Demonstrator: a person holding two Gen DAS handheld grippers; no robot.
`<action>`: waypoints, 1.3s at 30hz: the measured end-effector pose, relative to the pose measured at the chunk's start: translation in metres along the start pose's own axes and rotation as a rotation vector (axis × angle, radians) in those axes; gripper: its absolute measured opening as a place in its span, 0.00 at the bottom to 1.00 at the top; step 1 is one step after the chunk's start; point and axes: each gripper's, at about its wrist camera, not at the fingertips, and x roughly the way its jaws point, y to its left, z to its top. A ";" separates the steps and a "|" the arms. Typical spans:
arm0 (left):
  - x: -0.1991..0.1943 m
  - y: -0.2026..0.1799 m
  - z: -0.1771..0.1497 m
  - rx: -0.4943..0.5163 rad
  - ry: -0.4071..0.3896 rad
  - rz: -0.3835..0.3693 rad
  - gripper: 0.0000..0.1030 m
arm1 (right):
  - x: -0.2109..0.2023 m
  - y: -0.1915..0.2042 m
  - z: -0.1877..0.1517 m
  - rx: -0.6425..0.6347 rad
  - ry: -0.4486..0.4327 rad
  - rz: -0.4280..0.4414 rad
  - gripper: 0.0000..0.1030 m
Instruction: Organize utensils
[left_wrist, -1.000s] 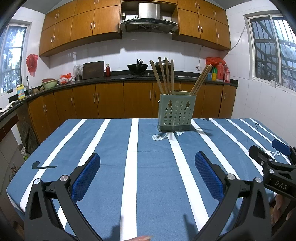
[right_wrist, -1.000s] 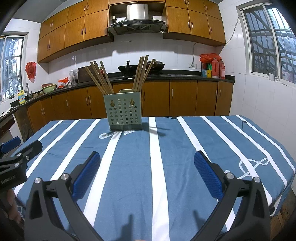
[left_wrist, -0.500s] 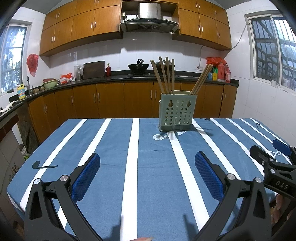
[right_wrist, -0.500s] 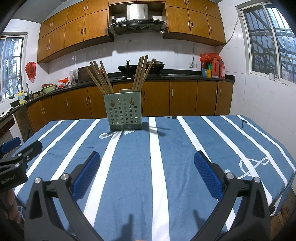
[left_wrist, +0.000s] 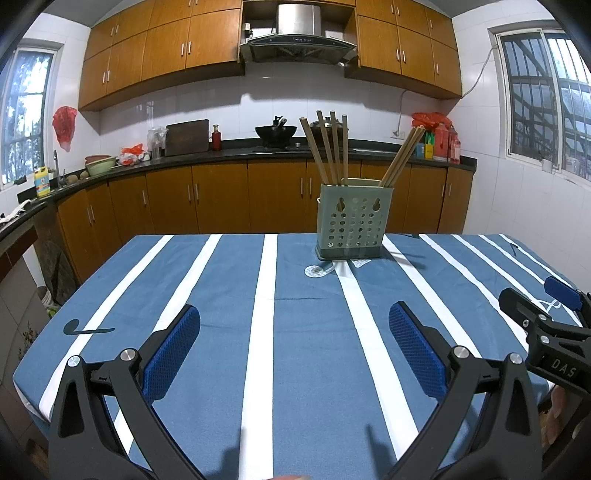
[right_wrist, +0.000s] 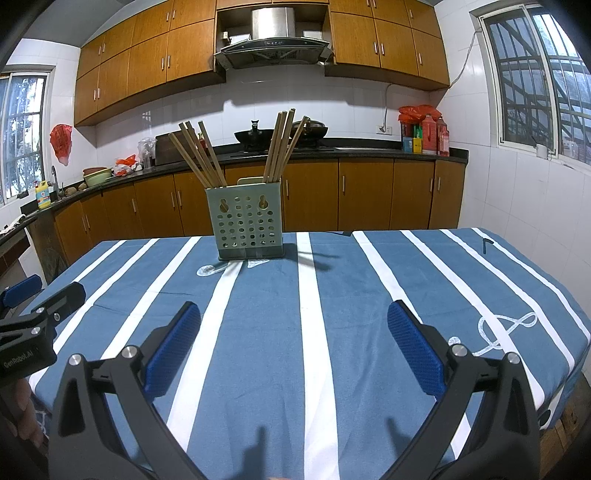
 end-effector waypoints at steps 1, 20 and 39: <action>0.000 0.000 0.000 0.000 0.000 0.000 0.98 | 0.000 0.000 0.000 0.000 0.000 0.000 0.96; 0.002 0.002 -0.004 -0.009 0.017 -0.004 0.98 | -0.001 0.000 0.001 0.001 0.001 0.001 0.96; 0.002 0.002 -0.003 -0.008 0.019 -0.005 0.98 | -0.001 0.001 0.000 0.004 0.001 0.000 0.96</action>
